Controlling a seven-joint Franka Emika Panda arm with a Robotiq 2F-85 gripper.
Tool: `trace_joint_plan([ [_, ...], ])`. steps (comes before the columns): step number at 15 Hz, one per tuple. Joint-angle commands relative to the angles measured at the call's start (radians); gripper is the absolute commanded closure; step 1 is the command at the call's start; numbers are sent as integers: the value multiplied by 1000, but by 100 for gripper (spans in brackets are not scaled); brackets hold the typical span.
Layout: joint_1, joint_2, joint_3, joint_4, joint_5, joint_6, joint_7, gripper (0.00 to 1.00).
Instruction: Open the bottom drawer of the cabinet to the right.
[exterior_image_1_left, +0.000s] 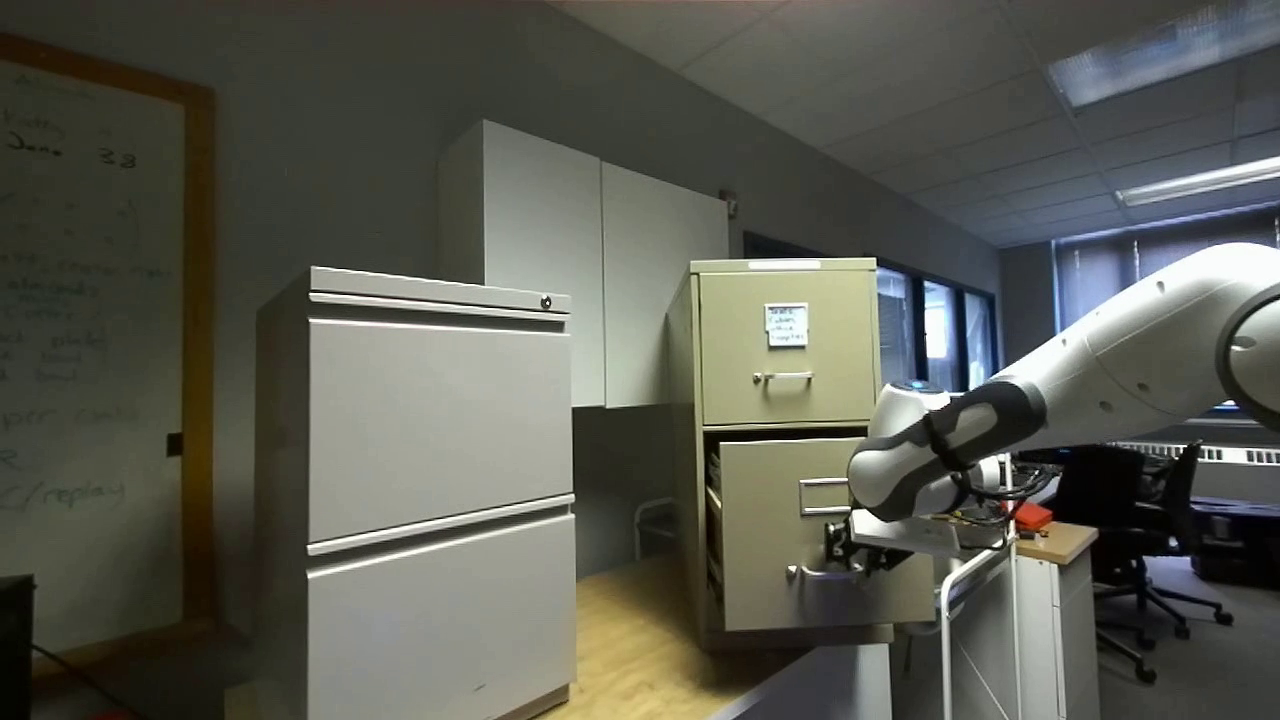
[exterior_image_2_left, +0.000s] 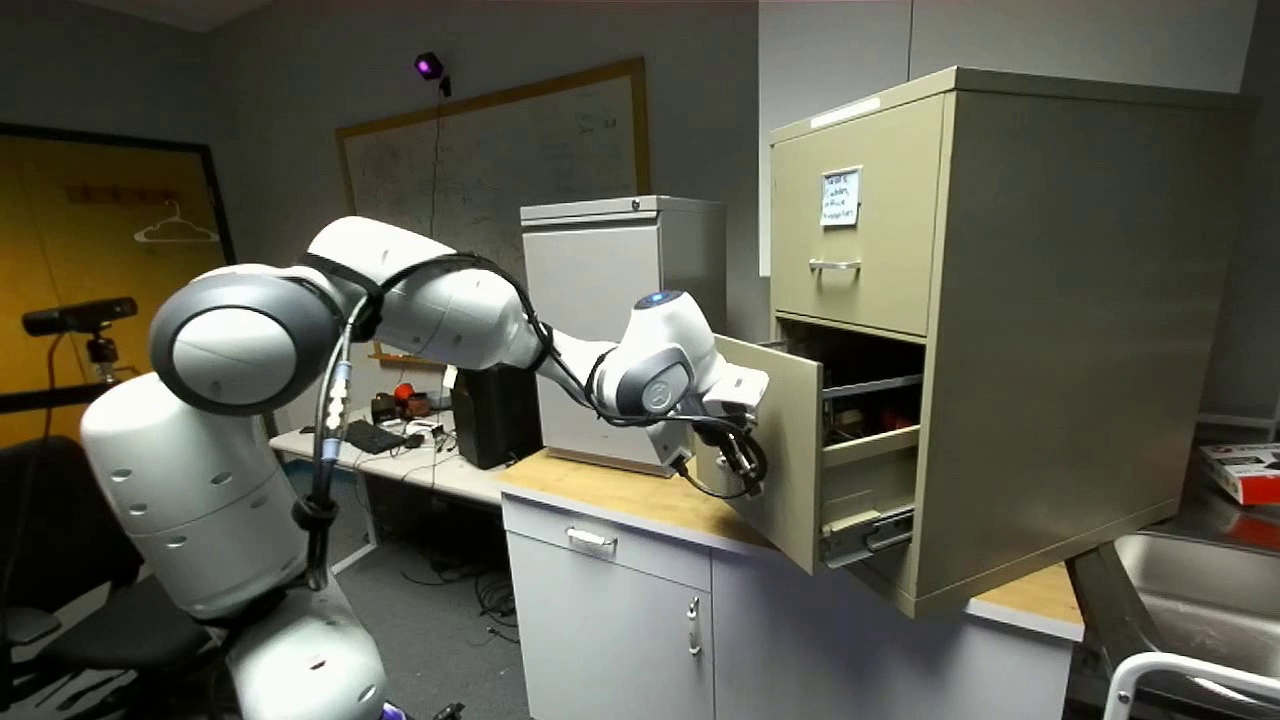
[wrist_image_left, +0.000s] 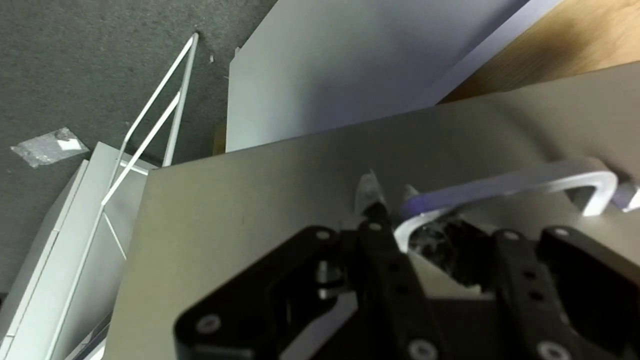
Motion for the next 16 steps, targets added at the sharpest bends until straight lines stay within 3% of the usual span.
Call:
trace_joint_plan([
  [1,20,-65,7,-194,132,42,-151,96],
  [9,65,-229,-57,-376,402,110,-312,96],
  [16,110,-373,-129,-507,529,117,-390,96],
])
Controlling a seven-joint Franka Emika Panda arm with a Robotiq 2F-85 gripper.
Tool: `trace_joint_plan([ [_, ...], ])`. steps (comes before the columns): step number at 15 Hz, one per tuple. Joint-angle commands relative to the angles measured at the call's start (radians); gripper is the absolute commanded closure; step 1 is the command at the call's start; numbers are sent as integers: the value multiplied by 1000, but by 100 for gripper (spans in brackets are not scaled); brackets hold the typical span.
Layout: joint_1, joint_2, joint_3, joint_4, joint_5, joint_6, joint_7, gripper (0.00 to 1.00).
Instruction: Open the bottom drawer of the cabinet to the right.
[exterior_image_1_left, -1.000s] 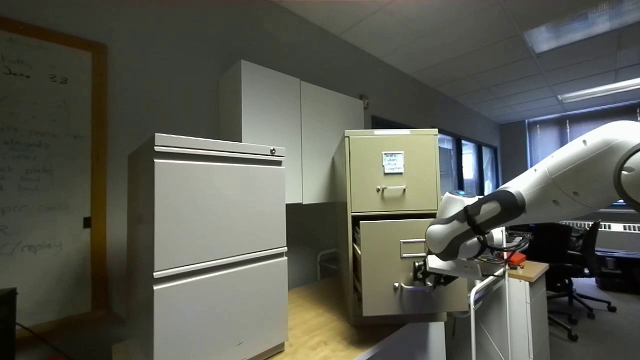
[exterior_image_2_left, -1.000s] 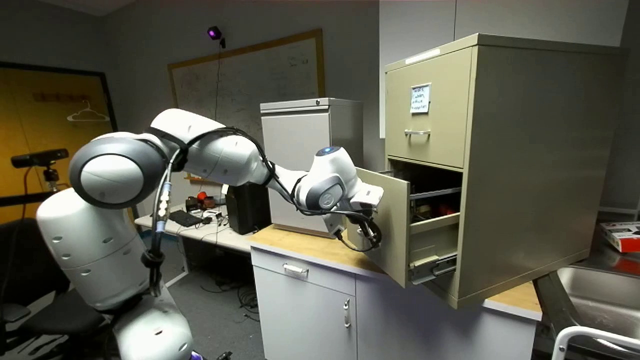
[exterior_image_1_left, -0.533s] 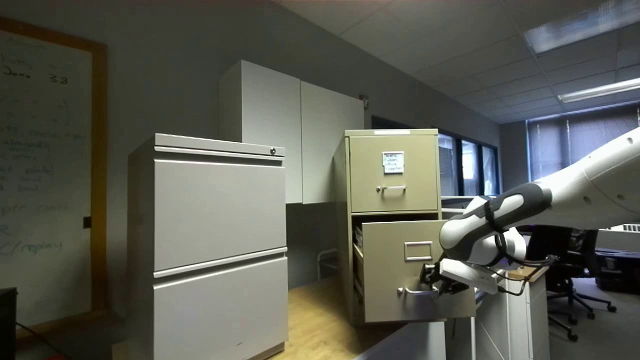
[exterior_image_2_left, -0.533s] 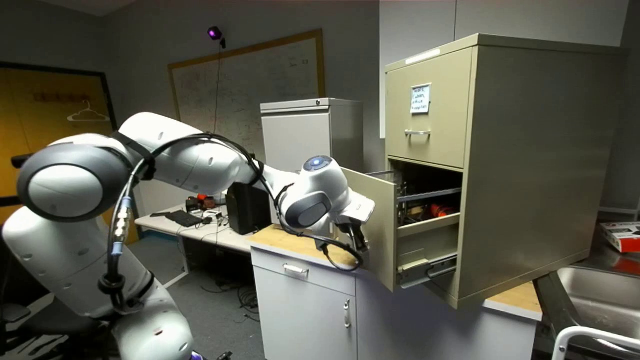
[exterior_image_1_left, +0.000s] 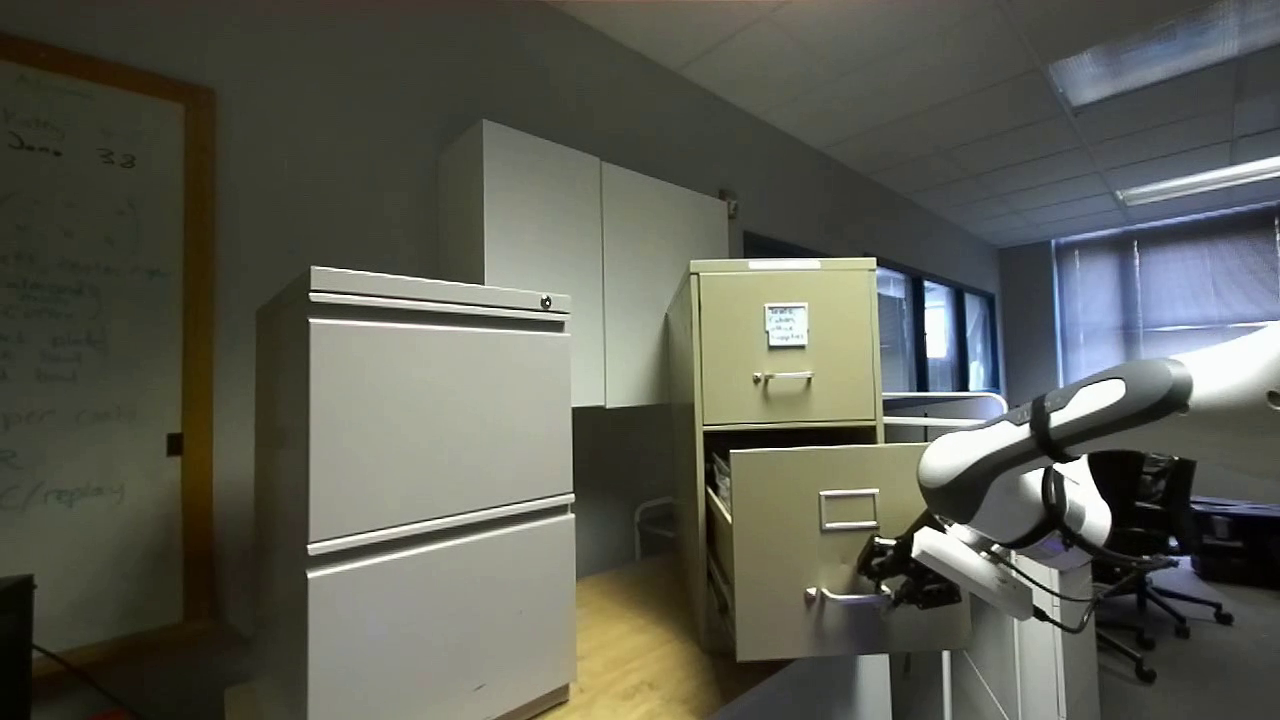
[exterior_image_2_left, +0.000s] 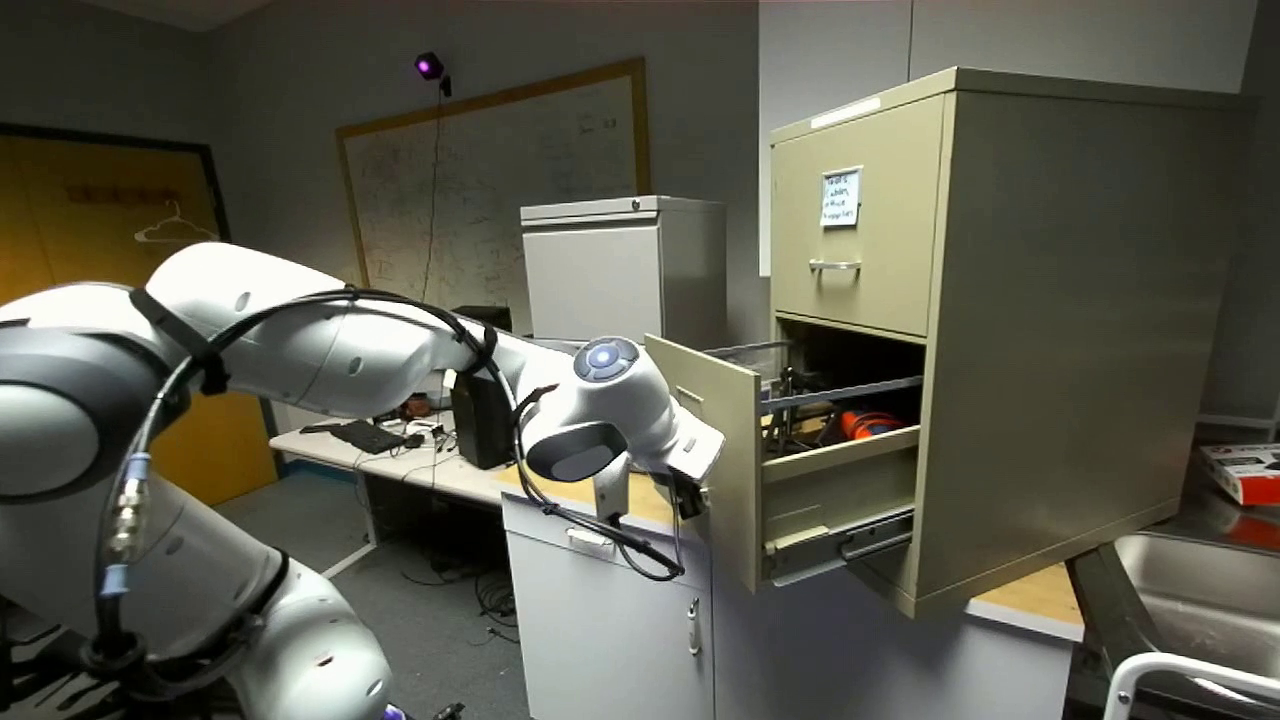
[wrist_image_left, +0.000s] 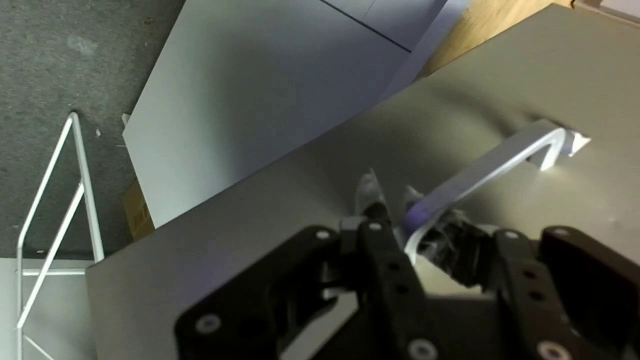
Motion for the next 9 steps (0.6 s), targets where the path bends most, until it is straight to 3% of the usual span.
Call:
trace_joint_plan([
  [1,51,-63,-37,-160,58,-23,-111,96],
  [4,62,-118,-64,-206,81,-24,-123,96],
  [5,60,-132,-68,-220,81,-24,-119,58],
  [7,45,-144,-61,-235,63,-20,-110,53],
  [8,70,-59,-86,-132,57,-47,-122,45],
  [9,66,-51,-81,-138,47,-46,-135,38],
])
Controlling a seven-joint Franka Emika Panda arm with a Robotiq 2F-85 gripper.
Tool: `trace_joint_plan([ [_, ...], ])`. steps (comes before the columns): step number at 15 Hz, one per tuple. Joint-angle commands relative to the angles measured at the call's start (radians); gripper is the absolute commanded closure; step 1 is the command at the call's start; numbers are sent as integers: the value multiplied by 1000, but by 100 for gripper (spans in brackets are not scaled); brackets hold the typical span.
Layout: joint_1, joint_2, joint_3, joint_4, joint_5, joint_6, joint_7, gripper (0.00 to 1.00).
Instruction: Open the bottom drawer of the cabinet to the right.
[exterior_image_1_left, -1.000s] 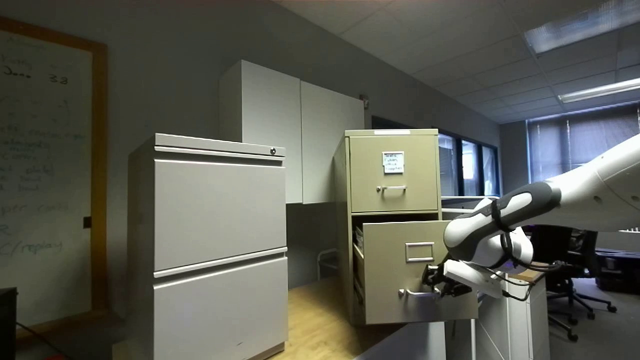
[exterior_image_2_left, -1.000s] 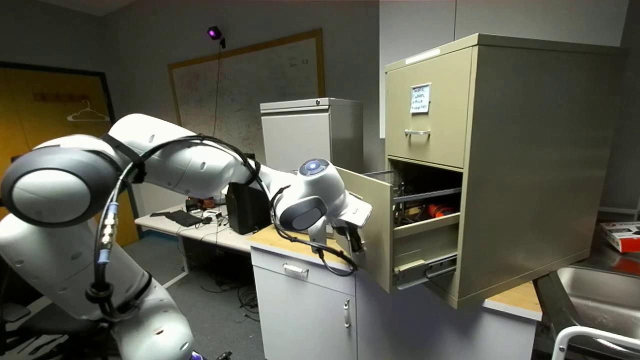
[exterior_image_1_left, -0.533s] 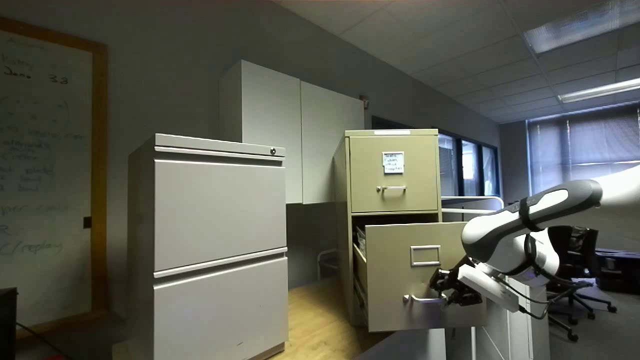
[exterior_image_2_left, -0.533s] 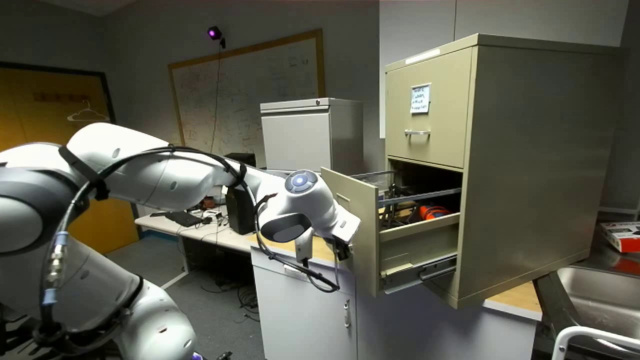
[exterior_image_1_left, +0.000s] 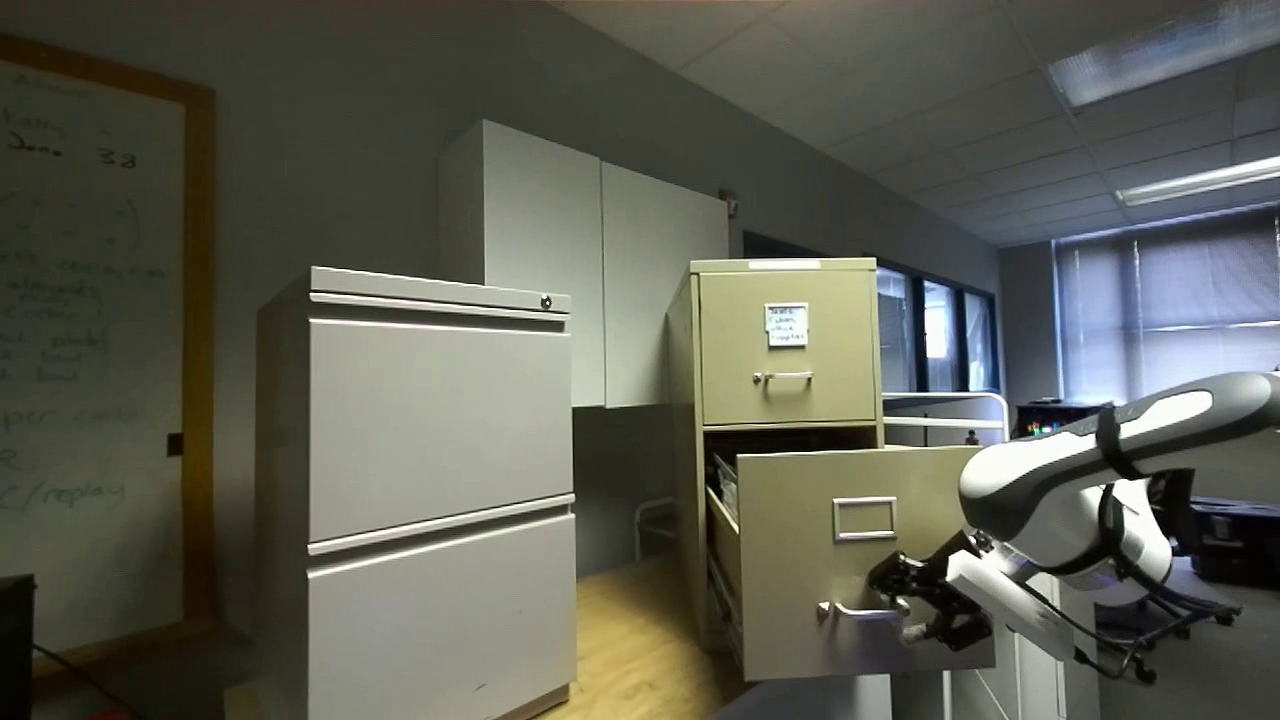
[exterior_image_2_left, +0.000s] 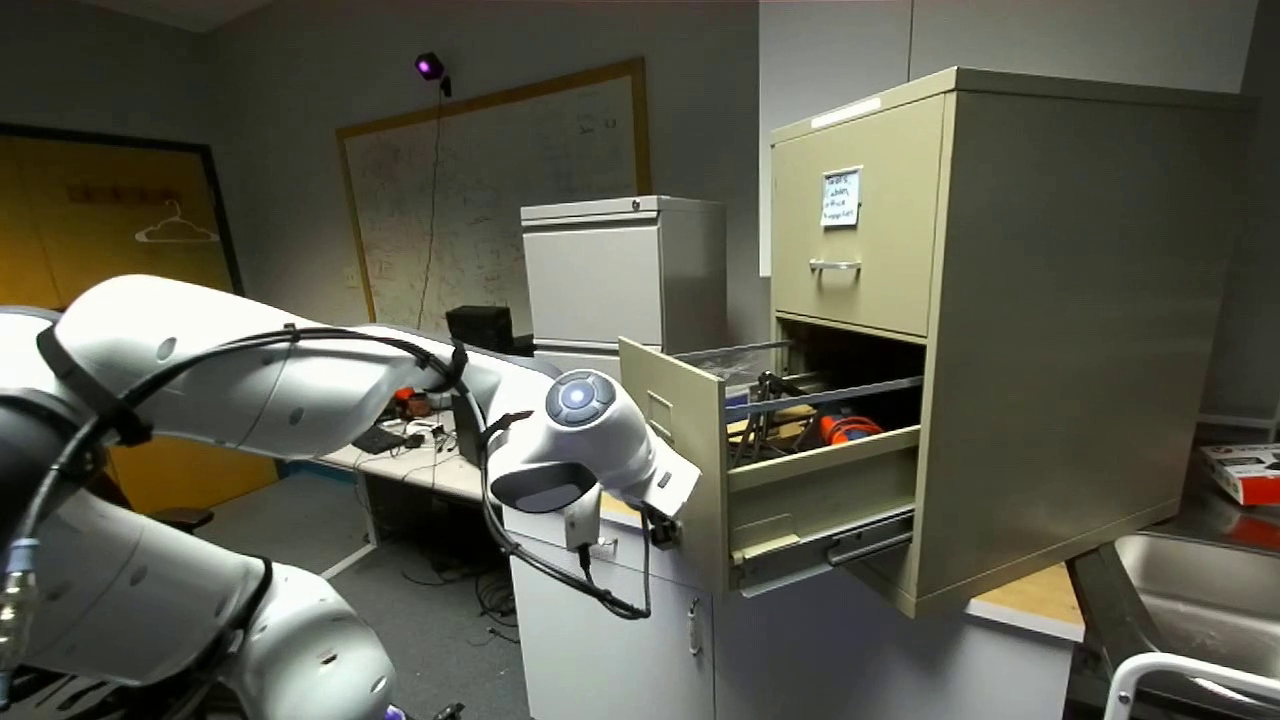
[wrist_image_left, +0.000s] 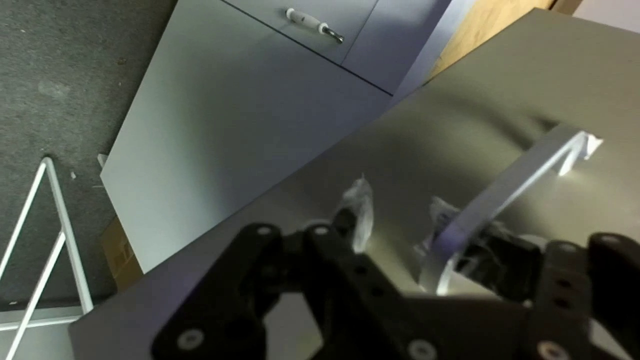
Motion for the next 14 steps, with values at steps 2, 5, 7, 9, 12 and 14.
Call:
trace_joint_plan([
  [2,29,126,4,5,-29,-23,-110,22],
  [5,7,120,47,-51,-63,40,-133,1],
  [7,21,176,44,12,-82,60,-136,0],
  [9,14,156,62,-18,-103,97,-133,0],
  [12,18,166,72,11,-114,118,-122,0],
  [14,7,162,88,8,-127,146,-106,0],
])
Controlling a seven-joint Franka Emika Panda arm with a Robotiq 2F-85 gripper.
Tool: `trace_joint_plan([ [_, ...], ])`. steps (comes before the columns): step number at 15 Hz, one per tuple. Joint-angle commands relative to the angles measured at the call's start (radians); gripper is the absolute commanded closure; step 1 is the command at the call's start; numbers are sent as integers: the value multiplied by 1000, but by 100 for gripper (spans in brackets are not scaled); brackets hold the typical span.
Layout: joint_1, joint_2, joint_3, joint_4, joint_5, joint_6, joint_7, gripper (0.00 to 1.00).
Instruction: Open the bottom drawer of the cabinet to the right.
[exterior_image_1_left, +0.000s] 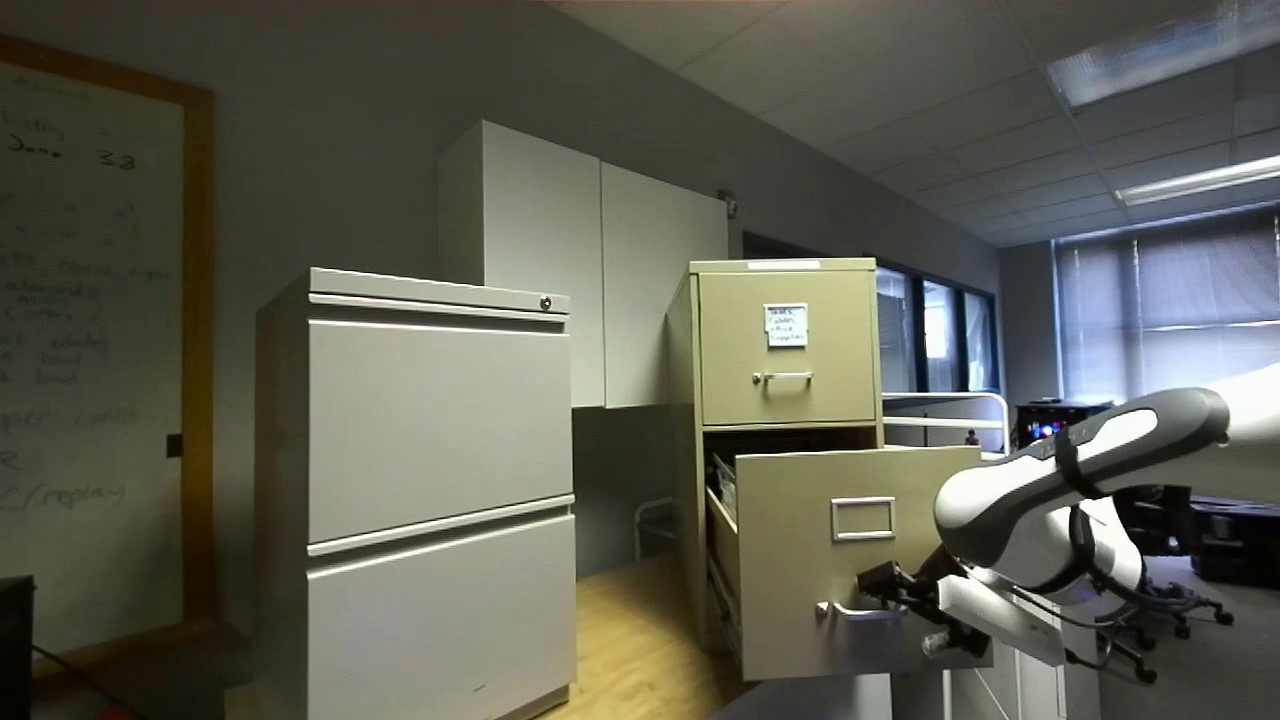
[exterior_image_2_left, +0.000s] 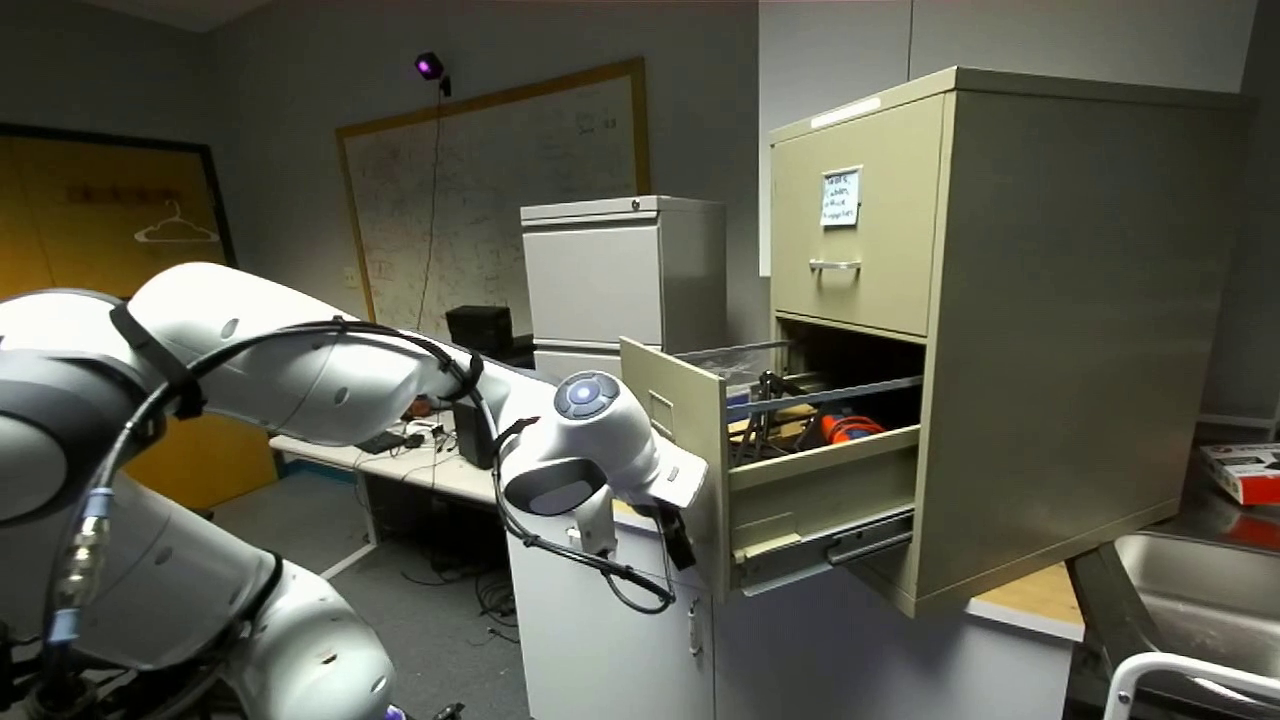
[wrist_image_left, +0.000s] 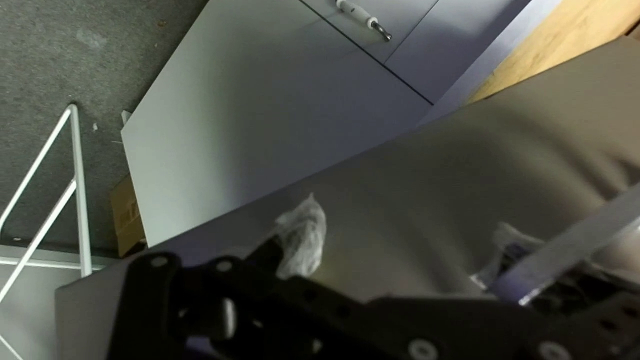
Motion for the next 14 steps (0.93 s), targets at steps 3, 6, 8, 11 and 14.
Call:
trace_joint_plan([
  [3,-7,70,76,-1,-68,108,-18,0],
  [6,-37,81,112,-1,-107,141,19,0],
  [8,-70,83,146,-2,-143,149,50,0],
  [11,-126,81,202,-3,-206,140,96,0],
  [14,-173,71,254,-3,-261,119,141,0],
])
